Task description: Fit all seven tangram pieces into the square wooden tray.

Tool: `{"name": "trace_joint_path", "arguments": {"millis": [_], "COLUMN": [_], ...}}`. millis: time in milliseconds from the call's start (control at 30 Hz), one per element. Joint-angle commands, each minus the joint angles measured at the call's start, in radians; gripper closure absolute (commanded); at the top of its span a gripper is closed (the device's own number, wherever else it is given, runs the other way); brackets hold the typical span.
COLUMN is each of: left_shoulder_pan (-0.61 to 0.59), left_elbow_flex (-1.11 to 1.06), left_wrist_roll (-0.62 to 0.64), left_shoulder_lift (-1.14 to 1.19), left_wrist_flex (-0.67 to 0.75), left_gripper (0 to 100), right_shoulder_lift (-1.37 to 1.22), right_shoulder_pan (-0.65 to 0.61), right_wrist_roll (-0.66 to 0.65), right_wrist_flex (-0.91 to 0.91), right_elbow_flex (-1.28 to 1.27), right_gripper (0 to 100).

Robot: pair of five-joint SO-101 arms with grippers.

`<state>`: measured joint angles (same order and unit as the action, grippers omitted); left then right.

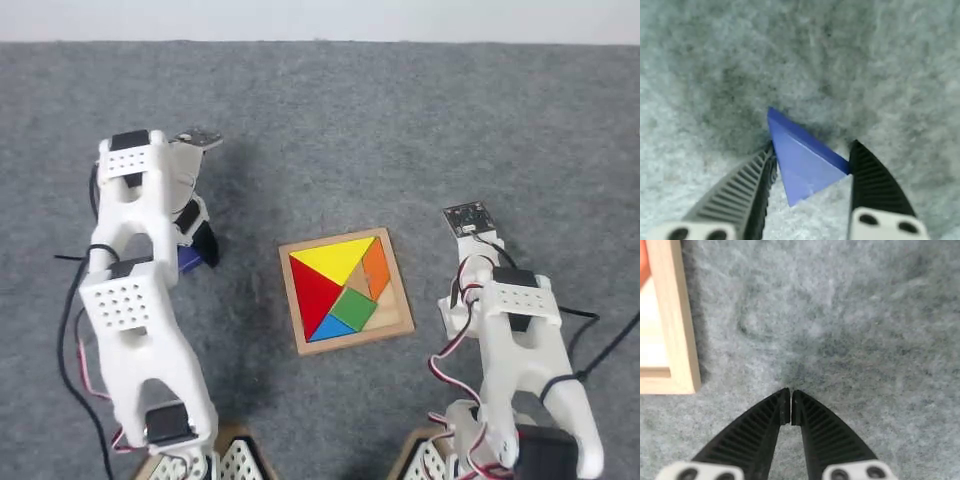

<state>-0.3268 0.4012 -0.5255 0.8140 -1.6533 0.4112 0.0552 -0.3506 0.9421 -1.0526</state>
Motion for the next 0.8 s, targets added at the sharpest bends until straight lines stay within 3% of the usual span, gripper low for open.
{"name": "trace_joint_path", "arguments": {"millis": [0, 300, 567, 767], "left_shoulder_pan": [-0.011, -0.011, -0.029, -0.301], "left_elbow_flex": [0.004, 0.004, 0.004, -0.002], "left_wrist_roll": [0.006, -0.049, -0.041, -0.017], "left_shoulder_lift": [0.018, 0.002, -0.175, -0.459], "left_wrist_flex": [-0.020, -0.025, -0.031, -0.049], "left_gripper": [79, 91, 94, 86], "right_shoulder_lift": [0.013, 0.013, 0.012, 0.005], "right_shoulder_pan": [0.008, 0.008, 0.008, 0.002], "right_wrist_roll": [-0.009, -0.009, -0.011, -0.011], "right_wrist_flex": [-0.018, -0.018, -0.018, -0.018], "right_elbow_flex": [0.003, 0.003, 0.003, 0.003], "right_gripper": [96.8, 96.8, 96.8, 96.8]}}
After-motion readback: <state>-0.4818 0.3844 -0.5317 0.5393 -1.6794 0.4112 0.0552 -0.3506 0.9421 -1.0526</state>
